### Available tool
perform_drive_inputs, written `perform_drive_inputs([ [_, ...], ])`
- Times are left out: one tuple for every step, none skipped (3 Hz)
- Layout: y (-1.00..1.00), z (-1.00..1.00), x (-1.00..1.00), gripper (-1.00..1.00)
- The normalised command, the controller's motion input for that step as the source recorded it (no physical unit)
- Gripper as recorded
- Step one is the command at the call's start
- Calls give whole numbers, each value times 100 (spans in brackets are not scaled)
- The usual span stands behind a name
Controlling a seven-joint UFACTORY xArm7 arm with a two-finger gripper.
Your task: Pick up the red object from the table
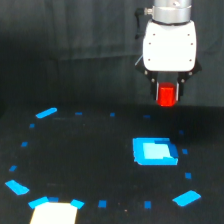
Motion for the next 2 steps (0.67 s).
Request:
perform_drive_inputs([
  [13, 22, 64, -100],
  [-35, -39, 41, -100],
])
